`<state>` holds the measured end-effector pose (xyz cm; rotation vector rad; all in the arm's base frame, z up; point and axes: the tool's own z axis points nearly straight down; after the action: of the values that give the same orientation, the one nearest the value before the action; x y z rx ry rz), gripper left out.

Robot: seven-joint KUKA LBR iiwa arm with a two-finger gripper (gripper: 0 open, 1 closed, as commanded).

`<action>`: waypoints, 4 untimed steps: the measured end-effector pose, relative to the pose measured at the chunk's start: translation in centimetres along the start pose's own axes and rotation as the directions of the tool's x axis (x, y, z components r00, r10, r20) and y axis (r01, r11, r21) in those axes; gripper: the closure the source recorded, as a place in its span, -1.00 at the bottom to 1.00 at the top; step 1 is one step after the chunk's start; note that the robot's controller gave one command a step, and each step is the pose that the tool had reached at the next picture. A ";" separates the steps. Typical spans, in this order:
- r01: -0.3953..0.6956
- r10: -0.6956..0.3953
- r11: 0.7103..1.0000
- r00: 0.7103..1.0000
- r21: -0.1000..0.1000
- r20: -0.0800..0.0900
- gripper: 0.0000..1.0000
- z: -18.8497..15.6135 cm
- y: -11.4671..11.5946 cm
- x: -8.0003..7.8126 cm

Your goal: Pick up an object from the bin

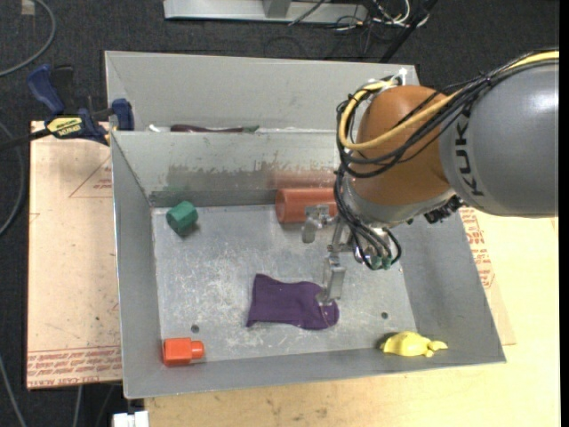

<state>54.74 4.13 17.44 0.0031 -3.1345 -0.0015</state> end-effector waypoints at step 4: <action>0.081 -0.081 0.997 0.997 0.000 0.017 -1.00 2.1 1.0 1.5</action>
Offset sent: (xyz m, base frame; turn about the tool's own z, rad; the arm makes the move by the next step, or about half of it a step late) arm -0.0351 0.0295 -0.1044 -0.2575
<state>53.18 5.17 15.34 0.1301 -3.1492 -0.0025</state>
